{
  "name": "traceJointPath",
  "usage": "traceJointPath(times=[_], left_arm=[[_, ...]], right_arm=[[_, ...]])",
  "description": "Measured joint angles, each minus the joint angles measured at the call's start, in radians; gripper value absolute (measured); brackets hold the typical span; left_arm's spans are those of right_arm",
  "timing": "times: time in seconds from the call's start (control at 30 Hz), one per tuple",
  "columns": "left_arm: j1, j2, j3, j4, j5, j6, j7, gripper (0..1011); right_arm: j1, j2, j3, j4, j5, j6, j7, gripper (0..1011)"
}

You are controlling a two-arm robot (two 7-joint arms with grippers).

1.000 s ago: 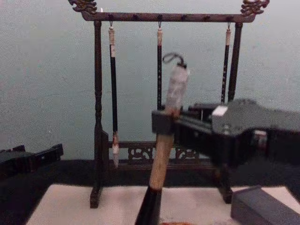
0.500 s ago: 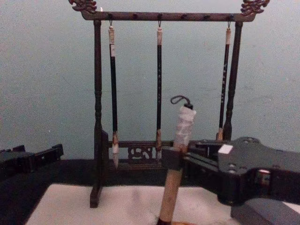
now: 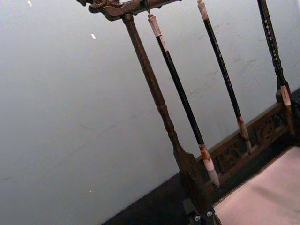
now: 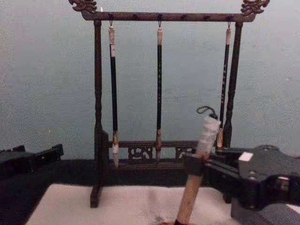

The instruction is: Pick up the brush from the inkstone, write on the paper, then place the brush back to its original position.

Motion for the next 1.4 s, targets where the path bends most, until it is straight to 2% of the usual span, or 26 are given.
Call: traceJointPath(times=[0.5,0.87,1.17,1.4], left_arm=[[0.000,0.000,0.000,0.000,0.000,0.000,0.000,1002],[0.000,0.000,0.000,0.000,0.000,0.000,0.000,1002],[0.000,0.000,0.000,0.000,0.000,0.000,0.000,1000],[0.000,0.000,0.000,0.000,0.000,0.000,0.000,1002]], right_arm=[[-0.058,0.030,0.068,-0.025,-0.004,-0.013,-0.025,179],[-0.093,0.049,0.107,-0.066,0.018,-0.018,-0.016,178],[-0.103,0.056,0.110,-0.104,0.040,-0.026,0.007,179],[-0.089,0.046,0.077,-0.127,0.046,-0.031,0.026,179]])
